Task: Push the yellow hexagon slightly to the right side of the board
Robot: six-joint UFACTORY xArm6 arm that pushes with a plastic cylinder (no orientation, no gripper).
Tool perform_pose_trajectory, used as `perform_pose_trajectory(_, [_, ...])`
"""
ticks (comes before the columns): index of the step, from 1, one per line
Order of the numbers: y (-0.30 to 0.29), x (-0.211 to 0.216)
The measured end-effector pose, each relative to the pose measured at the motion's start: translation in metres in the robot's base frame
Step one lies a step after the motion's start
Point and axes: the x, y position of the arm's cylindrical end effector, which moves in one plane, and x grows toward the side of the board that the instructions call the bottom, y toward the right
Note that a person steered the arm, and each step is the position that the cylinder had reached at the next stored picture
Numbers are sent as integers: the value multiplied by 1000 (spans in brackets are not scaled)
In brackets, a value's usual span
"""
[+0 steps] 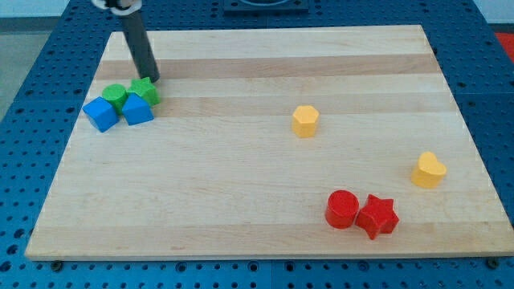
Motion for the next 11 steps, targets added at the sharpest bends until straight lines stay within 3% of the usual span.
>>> perform_pose_trajectory(1, [-8,22])
perform_pose_trajectory(2, [-10,23])
perform_pose_trajectory(4, [42,13])
perform_pose_trajectory(7, [56,12])
perform_pose_trajectory(8, [105,26])
perform_pose_trajectory(10, [128,103])
perform_pose_trajectory(11, [162,109])
